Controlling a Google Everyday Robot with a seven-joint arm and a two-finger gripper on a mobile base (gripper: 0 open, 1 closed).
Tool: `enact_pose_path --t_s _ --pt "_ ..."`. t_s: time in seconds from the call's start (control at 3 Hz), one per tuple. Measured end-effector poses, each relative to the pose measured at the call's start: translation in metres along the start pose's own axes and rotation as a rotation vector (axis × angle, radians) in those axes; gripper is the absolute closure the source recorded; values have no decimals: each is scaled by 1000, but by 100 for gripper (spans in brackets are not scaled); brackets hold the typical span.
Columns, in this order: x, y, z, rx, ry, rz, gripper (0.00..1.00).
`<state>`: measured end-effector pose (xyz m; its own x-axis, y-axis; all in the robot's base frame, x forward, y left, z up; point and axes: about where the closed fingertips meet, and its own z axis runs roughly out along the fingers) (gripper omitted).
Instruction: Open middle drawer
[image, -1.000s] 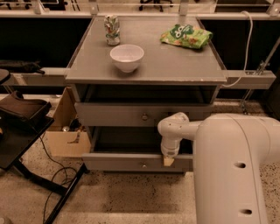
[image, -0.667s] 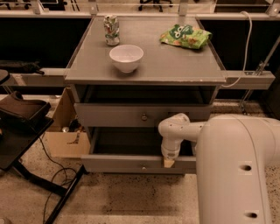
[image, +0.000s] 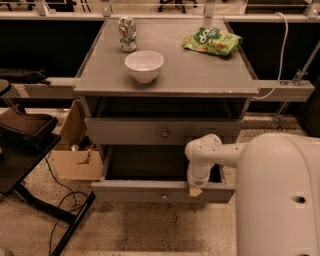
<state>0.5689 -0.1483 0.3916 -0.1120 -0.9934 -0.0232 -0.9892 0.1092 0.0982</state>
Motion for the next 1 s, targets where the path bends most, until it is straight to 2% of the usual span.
enact_pose_path --t_s 1.0 --pt "5 39 -2 -69 -49 -24 100"
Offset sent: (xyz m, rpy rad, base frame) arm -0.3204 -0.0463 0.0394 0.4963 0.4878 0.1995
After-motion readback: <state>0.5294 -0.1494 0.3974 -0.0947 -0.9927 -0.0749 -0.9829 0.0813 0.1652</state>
